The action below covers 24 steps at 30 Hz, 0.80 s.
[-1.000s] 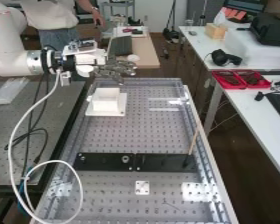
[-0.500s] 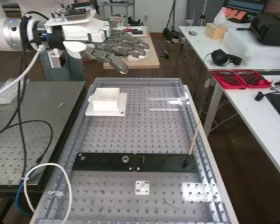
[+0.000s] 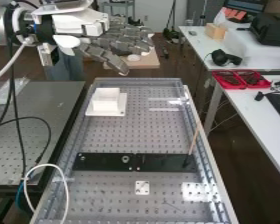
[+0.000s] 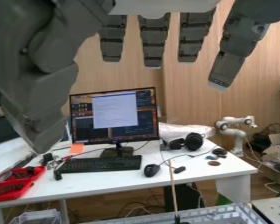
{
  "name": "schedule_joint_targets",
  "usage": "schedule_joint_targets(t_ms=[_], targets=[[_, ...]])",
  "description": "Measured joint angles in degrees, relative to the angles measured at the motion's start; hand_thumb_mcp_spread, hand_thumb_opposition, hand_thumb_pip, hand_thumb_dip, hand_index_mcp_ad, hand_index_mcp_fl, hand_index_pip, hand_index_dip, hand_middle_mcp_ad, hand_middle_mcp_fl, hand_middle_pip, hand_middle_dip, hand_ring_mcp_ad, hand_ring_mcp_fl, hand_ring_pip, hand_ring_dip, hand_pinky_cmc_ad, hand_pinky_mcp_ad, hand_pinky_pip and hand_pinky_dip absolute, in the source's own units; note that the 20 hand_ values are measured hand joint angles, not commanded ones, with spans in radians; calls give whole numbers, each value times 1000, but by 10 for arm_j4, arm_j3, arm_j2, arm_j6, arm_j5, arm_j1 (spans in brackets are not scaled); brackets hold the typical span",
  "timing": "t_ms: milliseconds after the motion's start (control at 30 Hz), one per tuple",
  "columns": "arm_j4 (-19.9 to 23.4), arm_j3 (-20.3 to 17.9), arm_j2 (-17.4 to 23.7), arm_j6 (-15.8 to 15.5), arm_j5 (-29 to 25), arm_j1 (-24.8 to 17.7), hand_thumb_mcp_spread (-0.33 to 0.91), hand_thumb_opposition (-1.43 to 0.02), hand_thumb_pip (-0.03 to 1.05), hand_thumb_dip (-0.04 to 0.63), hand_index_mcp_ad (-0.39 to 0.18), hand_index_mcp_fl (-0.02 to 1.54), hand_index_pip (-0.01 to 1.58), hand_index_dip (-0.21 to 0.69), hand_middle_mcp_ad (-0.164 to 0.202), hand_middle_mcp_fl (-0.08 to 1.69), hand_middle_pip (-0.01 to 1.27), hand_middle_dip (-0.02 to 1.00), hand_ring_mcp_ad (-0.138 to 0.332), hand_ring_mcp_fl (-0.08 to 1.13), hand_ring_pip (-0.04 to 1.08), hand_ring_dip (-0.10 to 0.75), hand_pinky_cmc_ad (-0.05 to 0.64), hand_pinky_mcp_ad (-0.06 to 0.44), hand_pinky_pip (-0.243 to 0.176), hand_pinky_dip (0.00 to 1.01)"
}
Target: Grab the larger nut and place it in the white container
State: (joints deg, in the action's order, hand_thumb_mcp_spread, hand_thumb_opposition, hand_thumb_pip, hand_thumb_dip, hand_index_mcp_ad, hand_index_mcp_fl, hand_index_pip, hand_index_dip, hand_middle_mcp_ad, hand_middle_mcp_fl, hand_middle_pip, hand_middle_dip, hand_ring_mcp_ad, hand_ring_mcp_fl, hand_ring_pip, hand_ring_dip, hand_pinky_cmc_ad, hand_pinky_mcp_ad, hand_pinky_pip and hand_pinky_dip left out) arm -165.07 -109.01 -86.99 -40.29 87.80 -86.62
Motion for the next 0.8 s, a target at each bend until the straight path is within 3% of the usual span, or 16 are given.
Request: schedule_joint_targets(t_ms=[800], targets=[[-56,32,-8,-19,-4,-1,154,-787,641,141,-126,37,117,-58,73,7,119,230,162,2,82,119,412,332,-112,670]])
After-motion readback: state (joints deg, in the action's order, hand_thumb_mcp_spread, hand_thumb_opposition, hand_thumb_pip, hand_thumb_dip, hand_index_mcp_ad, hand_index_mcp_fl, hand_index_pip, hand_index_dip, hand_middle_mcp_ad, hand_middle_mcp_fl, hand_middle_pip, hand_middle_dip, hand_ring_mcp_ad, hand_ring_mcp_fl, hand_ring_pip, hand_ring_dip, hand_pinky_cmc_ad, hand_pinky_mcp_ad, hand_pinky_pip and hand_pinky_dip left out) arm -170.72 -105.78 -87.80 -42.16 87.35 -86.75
